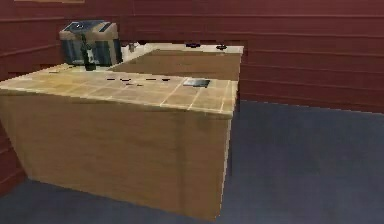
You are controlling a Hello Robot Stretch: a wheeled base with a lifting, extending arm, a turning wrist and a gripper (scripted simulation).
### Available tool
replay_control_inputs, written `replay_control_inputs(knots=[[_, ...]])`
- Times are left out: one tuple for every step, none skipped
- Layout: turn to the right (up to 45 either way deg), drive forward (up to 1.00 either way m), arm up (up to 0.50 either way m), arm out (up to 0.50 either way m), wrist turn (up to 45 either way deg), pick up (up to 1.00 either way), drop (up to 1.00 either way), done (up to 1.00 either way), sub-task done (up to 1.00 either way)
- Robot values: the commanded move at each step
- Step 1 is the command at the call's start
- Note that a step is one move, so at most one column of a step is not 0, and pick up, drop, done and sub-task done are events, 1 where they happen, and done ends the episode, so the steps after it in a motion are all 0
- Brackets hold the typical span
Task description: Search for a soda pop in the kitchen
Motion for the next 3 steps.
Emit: replay_control_inputs(knots=[[0.0,0.55,0.00,0.00,0.0,0.00,0.00,0.00,0.00],[45.0,0.00,0.00,0.00,0.0,0.00,0.00,0.00,0.00],[18.0,0.00,0.00,0.00,0.0,0.00,0.00,0.00,0.00]])
